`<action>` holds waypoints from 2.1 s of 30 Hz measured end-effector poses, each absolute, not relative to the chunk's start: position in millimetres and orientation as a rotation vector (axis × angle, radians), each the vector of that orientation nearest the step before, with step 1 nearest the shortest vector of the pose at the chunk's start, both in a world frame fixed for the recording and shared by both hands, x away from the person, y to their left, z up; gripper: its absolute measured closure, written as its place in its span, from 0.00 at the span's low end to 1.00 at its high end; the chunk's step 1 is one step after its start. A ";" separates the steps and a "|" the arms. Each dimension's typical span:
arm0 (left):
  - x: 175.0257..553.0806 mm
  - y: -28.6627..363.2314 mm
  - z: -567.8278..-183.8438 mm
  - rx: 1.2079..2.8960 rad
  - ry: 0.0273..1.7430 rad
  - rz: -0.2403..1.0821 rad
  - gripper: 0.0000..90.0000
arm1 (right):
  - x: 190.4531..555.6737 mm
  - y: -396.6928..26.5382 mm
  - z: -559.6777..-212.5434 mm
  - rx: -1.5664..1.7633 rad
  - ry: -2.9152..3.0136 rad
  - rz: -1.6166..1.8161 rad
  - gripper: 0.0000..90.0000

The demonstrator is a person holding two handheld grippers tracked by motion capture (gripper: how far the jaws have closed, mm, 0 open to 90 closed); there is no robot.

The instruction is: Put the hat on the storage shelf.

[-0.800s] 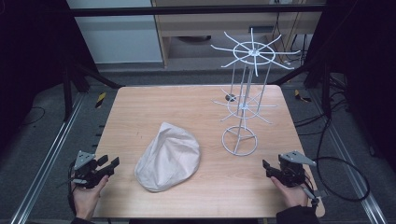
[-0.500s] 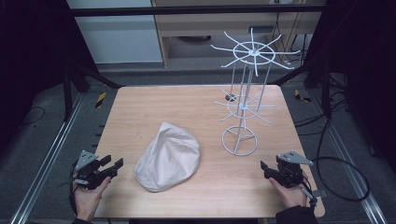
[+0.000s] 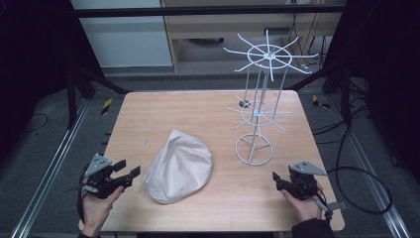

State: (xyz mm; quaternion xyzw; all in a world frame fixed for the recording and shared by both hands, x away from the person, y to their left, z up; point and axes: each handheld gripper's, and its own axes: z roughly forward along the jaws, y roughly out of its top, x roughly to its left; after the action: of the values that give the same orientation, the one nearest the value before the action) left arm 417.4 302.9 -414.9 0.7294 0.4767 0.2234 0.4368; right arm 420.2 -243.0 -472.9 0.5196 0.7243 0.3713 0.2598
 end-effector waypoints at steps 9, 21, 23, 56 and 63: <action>424.4 293.3 -402.8 1.835 1.168 0.555 0.39 | 414.6 -243.2 -475.7 1.411 1.965 0.987 0.38; 436.0 271.6 -382.6 1.851 1.127 0.560 0.38 | 414.4 -242.3 -475.8 1.396 1.972 0.998 0.38; 440.0 265.2 -380.4 1.865 1.120 0.560 0.38 | 415.1 -242.8 -476.7 1.385 1.974 0.990 0.38; 484.0 215.4 -389.8 2.067 1.136 0.539 0.46 | 417.6 -243.5 -479.1 1.394 2.004 0.979 0.39; 491.6 211.1 -394.8 2.099 1.154 0.536 0.50 | 417.7 -243.2 -479.3 1.403 2.010 0.980 0.39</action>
State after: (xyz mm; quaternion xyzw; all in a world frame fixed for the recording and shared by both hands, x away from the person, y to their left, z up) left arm 491.6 211.1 -394.8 0.8051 0.4428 0.2055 0.3369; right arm 417.7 -243.2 -479.3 0.5149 0.7374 0.3597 0.2483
